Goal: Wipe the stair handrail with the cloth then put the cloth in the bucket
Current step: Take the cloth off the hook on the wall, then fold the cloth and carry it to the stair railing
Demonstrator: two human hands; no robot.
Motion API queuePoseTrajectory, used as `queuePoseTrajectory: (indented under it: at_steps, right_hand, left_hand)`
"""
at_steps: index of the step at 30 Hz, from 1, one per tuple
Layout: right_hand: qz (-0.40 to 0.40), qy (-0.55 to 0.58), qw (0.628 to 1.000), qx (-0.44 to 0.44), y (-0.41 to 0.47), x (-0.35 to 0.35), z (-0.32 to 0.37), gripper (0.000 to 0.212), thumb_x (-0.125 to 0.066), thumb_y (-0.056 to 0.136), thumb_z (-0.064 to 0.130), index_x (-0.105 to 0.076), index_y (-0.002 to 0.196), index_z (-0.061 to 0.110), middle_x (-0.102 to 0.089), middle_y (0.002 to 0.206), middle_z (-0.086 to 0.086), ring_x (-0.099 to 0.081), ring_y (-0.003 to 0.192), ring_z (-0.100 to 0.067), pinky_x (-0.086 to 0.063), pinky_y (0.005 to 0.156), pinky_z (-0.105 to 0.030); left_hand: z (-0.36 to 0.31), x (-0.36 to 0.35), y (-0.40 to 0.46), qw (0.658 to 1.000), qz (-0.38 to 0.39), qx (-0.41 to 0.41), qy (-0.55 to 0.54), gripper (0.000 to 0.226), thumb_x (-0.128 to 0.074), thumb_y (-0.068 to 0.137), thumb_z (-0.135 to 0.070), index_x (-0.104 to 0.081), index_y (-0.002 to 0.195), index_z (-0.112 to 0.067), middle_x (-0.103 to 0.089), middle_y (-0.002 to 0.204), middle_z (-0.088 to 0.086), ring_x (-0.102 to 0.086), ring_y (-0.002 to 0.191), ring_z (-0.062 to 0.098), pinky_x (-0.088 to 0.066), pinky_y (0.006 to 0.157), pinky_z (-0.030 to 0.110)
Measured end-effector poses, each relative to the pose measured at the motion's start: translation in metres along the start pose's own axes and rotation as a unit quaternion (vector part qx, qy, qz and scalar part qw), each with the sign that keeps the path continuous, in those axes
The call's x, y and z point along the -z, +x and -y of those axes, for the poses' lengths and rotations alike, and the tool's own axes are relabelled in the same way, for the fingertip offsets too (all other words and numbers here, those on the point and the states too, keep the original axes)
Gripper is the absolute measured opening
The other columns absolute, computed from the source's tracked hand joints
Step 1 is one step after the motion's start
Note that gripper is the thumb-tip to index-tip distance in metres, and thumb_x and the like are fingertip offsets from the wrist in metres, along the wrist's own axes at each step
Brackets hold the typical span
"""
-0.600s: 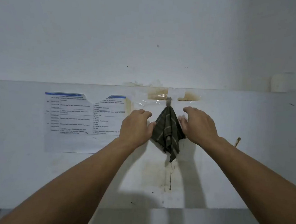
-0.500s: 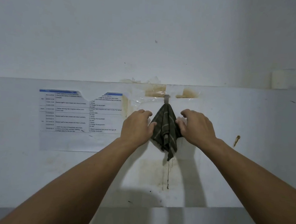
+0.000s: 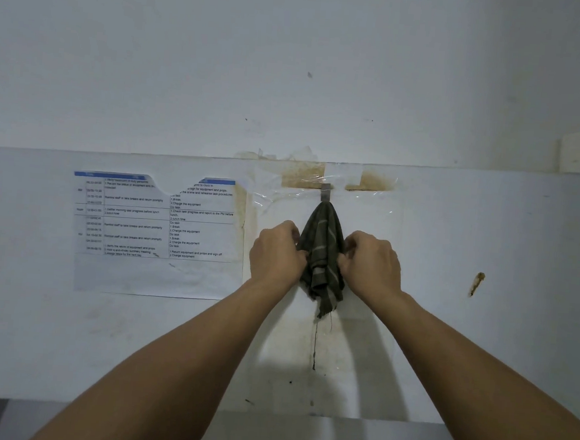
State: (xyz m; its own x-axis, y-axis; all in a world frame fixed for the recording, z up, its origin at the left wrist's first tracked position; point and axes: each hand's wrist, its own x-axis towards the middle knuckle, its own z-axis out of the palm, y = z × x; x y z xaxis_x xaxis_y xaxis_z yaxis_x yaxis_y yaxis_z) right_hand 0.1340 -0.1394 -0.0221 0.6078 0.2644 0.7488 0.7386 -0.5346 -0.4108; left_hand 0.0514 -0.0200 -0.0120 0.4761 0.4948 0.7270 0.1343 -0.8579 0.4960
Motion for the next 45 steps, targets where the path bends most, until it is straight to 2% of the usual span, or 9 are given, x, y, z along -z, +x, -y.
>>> queuePoseTrajectory:
  at_steps: [5,11,18,21,24,29,35,39,45]
  right_hand:
    - [-0.039,0.102,0.993,-0.048,0.013,0.019,0.005,0.005,-0.058,0.078,0.020,-0.063,0.079,0.019,-0.064,0.077,-0.002,-0.060,0.075,-0.024,-0.049,0.066,-0.033]
    - [0.032,0.170,0.985,0.008,0.021,0.054,0.035,0.013,-0.048,0.092,0.024,-0.051,0.101,0.015,-0.057,0.092,-0.003,-0.054,0.085,-0.022,-0.041,0.066,-0.033]
    - [0.168,0.239,0.953,0.074,-0.002,0.012,0.107,0.003,-0.051,0.095,0.023,-0.051,0.096,0.021,-0.062,0.099,-0.010,-0.057,0.082,-0.025,-0.039,0.053,-0.027]
    - [0.221,0.271,0.932,0.095,-0.018,-0.028,0.149,0.004,-0.059,0.090,0.021,-0.056,0.091,0.019,-0.066,0.100,-0.013,-0.062,0.088,-0.030,-0.051,0.066,-0.034]
    - [0.289,0.322,0.895,0.106,-0.042,-0.069,0.202,0.012,-0.066,0.086,0.019,-0.056,0.091,0.021,-0.068,0.100,-0.015,-0.065,0.092,-0.030,-0.055,0.081,-0.042]
    - [0.392,0.370,0.831,0.141,-0.093,-0.133,0.307,0.019,-0.064,0.086,0.006,-0.049,0.089,0.018,-0.067,0.092,-0.024,-0.063,0.077,-0.027,-0.049,0.067,-0.038]
    - [0.463,0.405,0.754,0.231,-0.183,-0.189,0.461,0.036,-0.048,0.081,-0.010,-0.065,0.065,0.018,-0.065,0.076,-0.006,-0.056,0.074,-0.024,-0.044,0.064,-0.030]
    - [0.508,0.432,0.689,0.283,-0.253,-0.204,0.561,0.039,-0.045,0.090,-0.006,-0.077,0.089,0.017,-0.069,0.106,-0.006,-0.061,0.103,-0.024,-0.052,0.093,-0.038]
    - [0.536,0.492,0.569,0.385,-0.363,-0.194,0.692,0.023,-0.057,0.089,0.011,-0.073,0.103,0.015,-0.067,0.106,0.001,-0.061,0.102,-0.017,-0.052,0.096,-0.042]
  left_hand:
    - [0.003,0.023,0.004,0.990,-0.011,0.055,-0.126,0.003,-0.071,0.080,-0.012,-0.070,0.078,-0.014,-0.066,0.077,0.000,-0.063,0.078,0.018,-0.052,0.073,0.029]
    - [0.025,0.095,0.006,0.940,0.034,0.130,-0.313,0.019,-0.067,0.082,0.002,-0.059,0.071,-0.012,-0.065,0.075,0.009,-0.063,0.071,0.022,-0.058,0.065,0.034]
    - [0.102,0.193,-0.030,0.957,0.040,0.156,-0.243,0.017,-0.074,0.076,0.003,-0.064,0.072,-0.010,-0.068,0.075,0.007,-0.067,0.068,0.018,-0.061,0.068,0.035]
    - [0.148,0.240,-0.057,0.952,0.018,0.201,-0.229,0.009,-0.071,0.081,-0.002,-0.066,0.077,-0.009,-0.068,0.078,0.005,-0.065,0.073,0.018,-0.058,0.071,0.034]
    - [0.199,0.288,-0.087,0.944,-0.032,0.259,-0.200,0.006,-0.066,0.086,-0.003,-0.065,0.081,-0.007,-0.064,0.077,0.007,-0.061,0.071,0.019,-0.055,0.068,0.033]
    - [0.281,0.379,-0.141,0.917,-0.153,0.351,-0.114,0.015,-0.059,0.089,0.002,-0.051,0.091,-0.010,-0.053,0.082,0.008,-0.052,0.074,0.021,-0.047,0.065,0.030]
    - [0.335,0.503,-0.232,0.880,-0.272,0.389,0.021,0.024,-0.048,0.091,0.009,-0.044,0.085,-0.014,-0.051,0.090,0.008,-0.049,0.079,0.019,-0.048,0.071,0.029]
    - [0.337,0.574,-0.301,0.855,-0.289,0.412,0.127,0.037,-0.039,0.092,0.013,-0.062,0.074,-0.011,-0.058,0.089,0.004,-0.053,0.082,0.016,-0.046,0.062,0.018]
    - [0.323,0.657,-0.402,0.758,-0.361,0.463,0.284,0.033,-0.039,0.097,0.002,-0.071,0.096,-0.009,-0.060,0.113,0.007,-0.053,0.101,0.021,-0.046,0.070,0.018]
